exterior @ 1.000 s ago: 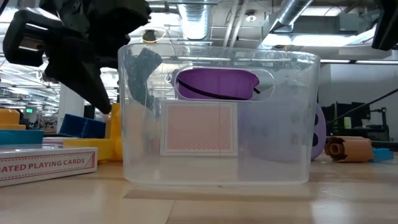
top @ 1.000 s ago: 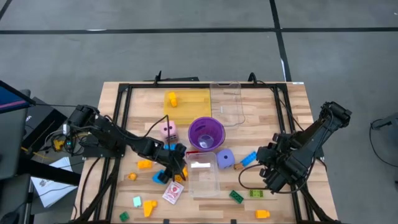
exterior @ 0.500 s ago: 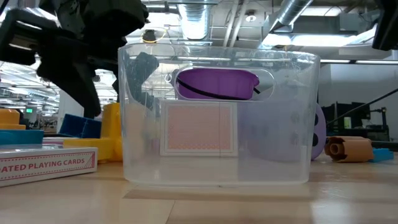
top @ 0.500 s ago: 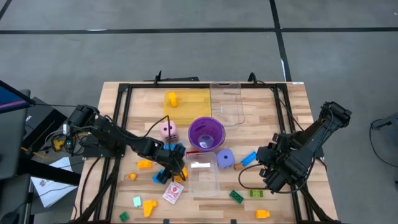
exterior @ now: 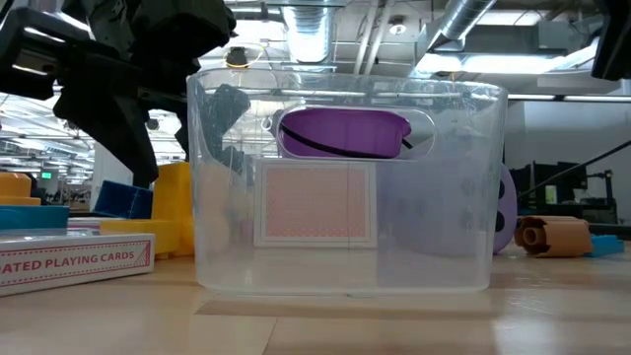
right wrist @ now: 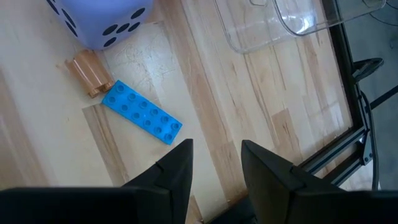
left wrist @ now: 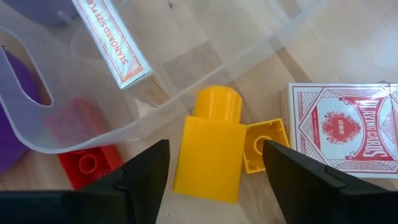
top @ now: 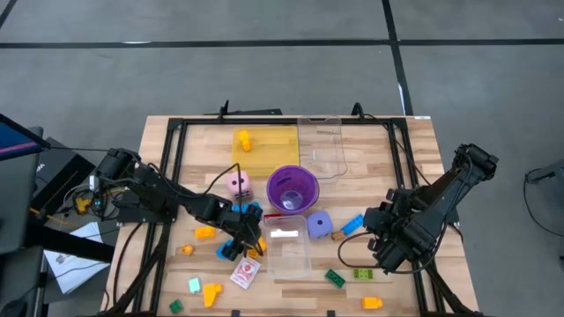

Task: Pick & Place Toys
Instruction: Put the yellow game piece into the yellow bin

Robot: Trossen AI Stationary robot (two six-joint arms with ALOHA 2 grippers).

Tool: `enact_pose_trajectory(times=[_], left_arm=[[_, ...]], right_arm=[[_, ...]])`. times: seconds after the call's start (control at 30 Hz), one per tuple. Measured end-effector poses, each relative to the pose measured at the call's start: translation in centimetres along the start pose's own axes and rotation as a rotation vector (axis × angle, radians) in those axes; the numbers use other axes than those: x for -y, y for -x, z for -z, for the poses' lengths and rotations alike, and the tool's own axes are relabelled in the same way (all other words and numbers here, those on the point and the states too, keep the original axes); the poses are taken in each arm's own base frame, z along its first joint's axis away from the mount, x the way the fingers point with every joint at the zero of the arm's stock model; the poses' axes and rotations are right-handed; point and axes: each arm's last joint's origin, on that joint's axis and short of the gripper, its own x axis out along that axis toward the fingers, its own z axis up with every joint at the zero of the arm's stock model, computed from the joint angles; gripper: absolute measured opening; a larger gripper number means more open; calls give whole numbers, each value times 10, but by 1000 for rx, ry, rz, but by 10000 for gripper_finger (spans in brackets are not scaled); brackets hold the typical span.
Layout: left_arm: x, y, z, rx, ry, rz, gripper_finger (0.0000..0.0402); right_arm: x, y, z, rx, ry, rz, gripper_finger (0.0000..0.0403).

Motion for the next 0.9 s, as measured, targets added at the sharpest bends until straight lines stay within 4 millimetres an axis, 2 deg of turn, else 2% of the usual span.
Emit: enact_pose_trajectory(times=[0.17, 0.43, 0.6, 0.77, 0.9], left_arm=[[0, 0, 0, 1, 0, -1, 214], [0, 0, -1, 8, -9, -3, 134], [-1, 0, 0, 6, -6, -5, 130], [-1, 1, 0, -5, -5, -3, 152], [-1, 3, 2, -27, -5, 1, 133]], right_arm=[[0, 0, 0, 1, -1, -2, 129], [0, 0, 0, 1, -2, -2, 129], [0, 0, 0, 1, -2, -2, 129], [0, 0, 0, 1, -2, -3, 129], [0, 0, 0, 1, -2, -3, 129]])
